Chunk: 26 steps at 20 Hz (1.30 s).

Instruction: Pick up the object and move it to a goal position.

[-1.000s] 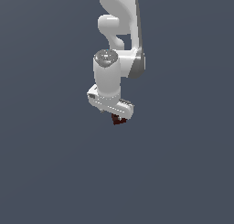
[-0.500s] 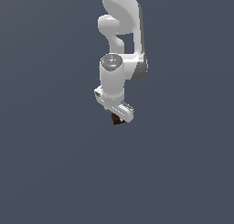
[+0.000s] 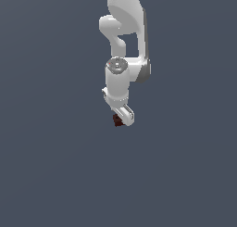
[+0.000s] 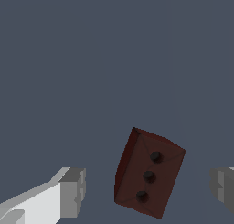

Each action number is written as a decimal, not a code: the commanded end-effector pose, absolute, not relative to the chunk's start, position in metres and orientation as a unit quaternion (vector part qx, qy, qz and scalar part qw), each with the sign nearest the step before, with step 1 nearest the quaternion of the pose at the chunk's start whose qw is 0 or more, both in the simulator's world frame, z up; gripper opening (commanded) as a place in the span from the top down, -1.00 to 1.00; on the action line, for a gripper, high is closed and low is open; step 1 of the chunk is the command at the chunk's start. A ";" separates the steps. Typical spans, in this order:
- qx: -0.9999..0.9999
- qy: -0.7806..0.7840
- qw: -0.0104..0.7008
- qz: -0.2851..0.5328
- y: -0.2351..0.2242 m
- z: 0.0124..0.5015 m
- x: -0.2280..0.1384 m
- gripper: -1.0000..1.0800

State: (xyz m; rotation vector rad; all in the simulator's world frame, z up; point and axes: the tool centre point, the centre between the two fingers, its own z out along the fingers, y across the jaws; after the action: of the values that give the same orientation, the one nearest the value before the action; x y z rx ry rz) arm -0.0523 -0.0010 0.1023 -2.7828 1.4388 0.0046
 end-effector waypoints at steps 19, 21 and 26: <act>-0.797 0.604 0.000 0.000 0.012 0.077 -0.077 -0.92; -0.795 0.606 0.000 0.000 0.012 0.077 -0.078 -0.92; -0.796 0.605 0.000 0.000 0.012 0.075 -0.078 -0.92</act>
State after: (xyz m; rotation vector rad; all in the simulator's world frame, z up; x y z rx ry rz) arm -0.0774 0.0123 0.0762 -2.5014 1.9001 -0.0001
